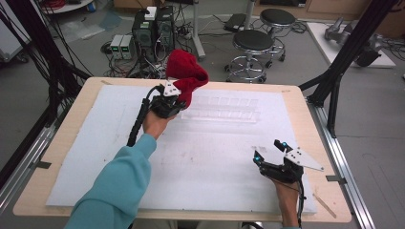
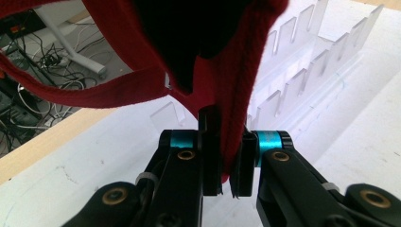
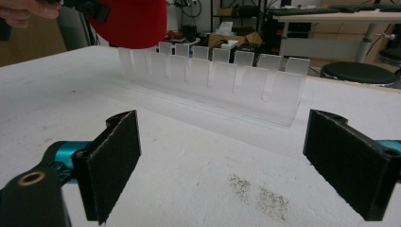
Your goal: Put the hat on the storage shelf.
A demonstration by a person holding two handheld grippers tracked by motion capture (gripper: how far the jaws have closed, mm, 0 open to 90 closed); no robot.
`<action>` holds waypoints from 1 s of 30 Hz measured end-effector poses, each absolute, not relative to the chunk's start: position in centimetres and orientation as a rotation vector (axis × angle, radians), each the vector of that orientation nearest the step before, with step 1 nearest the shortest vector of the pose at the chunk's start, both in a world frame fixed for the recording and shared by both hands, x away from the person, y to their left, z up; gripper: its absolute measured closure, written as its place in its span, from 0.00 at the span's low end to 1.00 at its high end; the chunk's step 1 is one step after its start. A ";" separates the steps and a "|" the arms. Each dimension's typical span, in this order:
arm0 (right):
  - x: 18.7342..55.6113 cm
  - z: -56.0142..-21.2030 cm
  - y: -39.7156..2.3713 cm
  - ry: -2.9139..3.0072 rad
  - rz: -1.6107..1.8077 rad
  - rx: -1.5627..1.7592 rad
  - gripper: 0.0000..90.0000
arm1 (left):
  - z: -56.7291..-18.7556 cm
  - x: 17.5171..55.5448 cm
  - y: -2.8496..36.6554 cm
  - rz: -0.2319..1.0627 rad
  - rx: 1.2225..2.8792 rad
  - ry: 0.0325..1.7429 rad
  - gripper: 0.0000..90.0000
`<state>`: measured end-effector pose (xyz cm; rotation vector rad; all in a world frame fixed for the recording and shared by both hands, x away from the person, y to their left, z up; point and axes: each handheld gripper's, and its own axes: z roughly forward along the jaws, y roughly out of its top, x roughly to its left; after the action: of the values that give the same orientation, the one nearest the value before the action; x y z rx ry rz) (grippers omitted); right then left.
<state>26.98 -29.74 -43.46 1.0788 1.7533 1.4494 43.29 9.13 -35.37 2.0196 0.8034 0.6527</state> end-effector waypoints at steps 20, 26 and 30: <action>24.8 -42.3 -31.3 1.701 1.474 1.080 0.12 | -35.2 42.9 8.4 0.668 2.014 0.839 0.95; 24.4 -43.0 -31.6 1.681 1.498 1.072 0.12 | -35.2 42.6 8.6 0.663 2.025 0.805 0.95; 24.4 -44.2 -31.4 1.665 1.517 1.076 0.12 | -35.3 42.5 8.8 0.653 2.032 0.787 0.94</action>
<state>24.42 -31.41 -44.18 1.0761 1.6647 1.5172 42.46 8.81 -35.34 2.0324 0.7869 0.6535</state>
